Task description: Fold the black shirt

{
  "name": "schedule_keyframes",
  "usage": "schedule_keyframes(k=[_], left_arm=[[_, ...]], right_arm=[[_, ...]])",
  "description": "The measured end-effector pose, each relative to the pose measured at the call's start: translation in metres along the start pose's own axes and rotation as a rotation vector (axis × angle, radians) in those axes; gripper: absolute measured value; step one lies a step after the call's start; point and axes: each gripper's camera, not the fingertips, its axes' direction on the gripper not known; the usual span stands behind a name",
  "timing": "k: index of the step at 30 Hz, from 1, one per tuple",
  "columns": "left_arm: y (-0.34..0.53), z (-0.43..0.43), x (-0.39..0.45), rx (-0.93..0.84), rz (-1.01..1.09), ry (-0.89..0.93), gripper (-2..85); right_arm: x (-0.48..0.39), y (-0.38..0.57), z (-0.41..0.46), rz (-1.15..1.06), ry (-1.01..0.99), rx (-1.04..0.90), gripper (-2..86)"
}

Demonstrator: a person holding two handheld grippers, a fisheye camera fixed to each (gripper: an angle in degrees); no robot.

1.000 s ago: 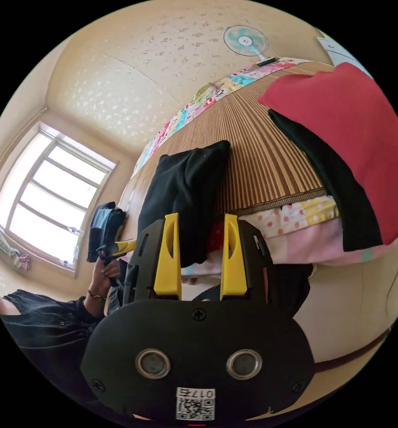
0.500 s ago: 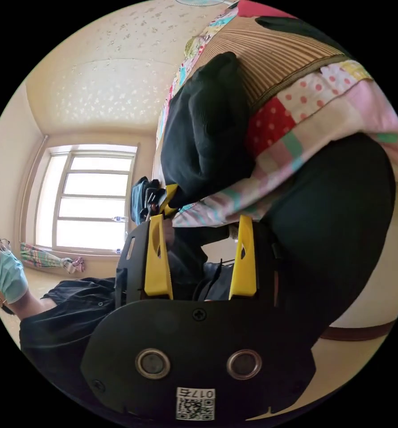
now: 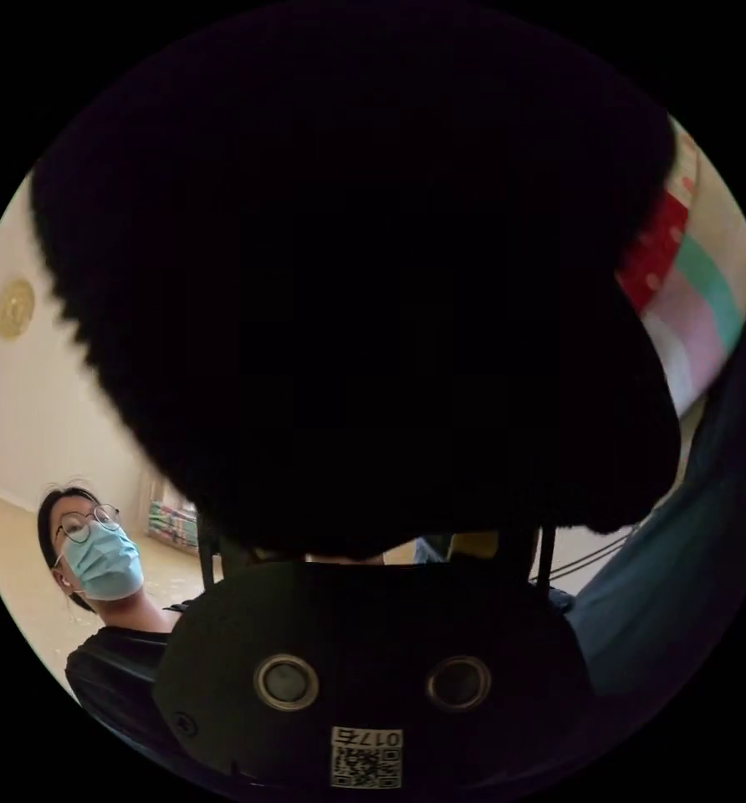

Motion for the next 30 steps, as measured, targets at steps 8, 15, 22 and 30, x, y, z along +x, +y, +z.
schedule_keyframes(k=[8,15,22,30], left_arm=[[0.020,0.026,0.070,0.025,0.129,-0.222,7.8],[0.042,0.046,0.054,0.039,0.117,-0.153,5.1],[0.049,0.074,0.016,0.048,0.054,-0.171,5.1],[0.059,0.093,0.002,0.118,0.036,-0.261,5.1]], right_arm=[[-0.056,-0.021,0.045,-0.305,0.076,-0.068,20.5],[-0.223,-0.082,0.004,-0.818,0.233,-0.002,17.3],[-0.182,-0.139,-0.143,-0.632,0.373,0.223,14.2],[-0.013,-0.060,-0.246,-0.335,0.345,0.586,10.6]])
